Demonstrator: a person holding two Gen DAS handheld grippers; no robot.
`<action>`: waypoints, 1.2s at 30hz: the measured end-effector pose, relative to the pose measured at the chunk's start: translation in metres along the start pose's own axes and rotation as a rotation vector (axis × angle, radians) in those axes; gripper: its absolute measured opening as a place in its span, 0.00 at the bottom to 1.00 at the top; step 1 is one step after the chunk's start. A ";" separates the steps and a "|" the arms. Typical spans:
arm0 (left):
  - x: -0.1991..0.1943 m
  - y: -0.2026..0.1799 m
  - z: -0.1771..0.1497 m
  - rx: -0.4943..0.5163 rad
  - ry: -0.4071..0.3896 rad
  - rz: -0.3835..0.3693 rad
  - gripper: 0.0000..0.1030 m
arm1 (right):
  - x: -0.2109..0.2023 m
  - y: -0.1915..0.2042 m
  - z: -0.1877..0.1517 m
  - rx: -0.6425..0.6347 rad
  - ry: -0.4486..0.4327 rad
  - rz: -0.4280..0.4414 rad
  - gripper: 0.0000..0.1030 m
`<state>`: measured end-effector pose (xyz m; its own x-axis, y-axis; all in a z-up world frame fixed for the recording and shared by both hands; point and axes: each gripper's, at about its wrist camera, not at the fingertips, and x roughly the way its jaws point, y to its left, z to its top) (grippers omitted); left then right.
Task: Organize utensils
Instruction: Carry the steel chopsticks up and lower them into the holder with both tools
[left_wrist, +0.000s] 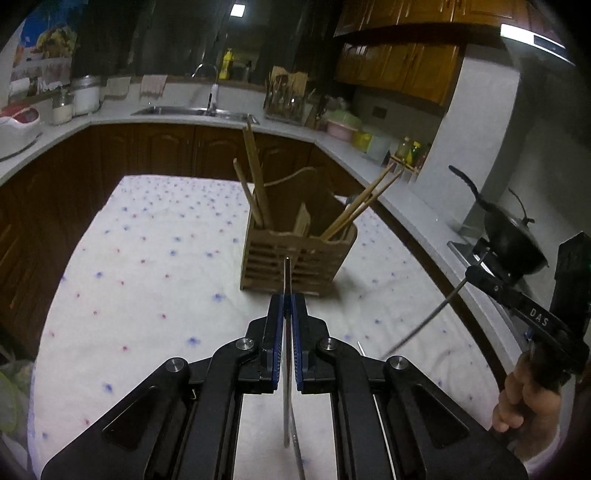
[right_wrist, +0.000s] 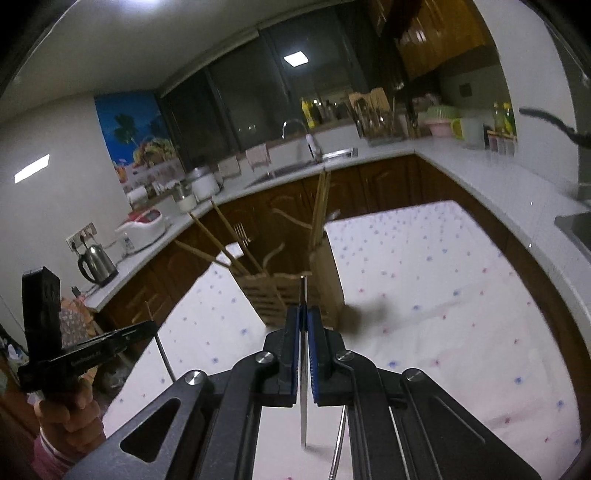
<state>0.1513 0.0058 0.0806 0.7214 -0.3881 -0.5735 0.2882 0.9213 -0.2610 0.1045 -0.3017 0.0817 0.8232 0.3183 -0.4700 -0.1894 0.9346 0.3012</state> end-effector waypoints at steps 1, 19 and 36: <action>-0.002 -0.001 0.002 0.002 -0.006 0.000 0.04 | -0.002 0.002 0.003 -0.004 -0.011 0.000 0.04; -0.011 -0.004 0.031 0.000 -0.084 0.015 0.04 | -0.006 0.014 0.031 -0.041 -0.082 0.016 0.04; -0.004 -0.019 0.136 0.014 -0.305 0.065 0.04 | 0.013 0.032 0.111 -0.090 -0.247 -0.002 0.04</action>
<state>0.2283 -0.0066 0.1931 0.8936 -0.3058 -0.3287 0.2425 0.9449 -0.2199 0.1680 -0.2855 0.1771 0.9272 0.2788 -0.2501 -0.2259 0.9489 0.2203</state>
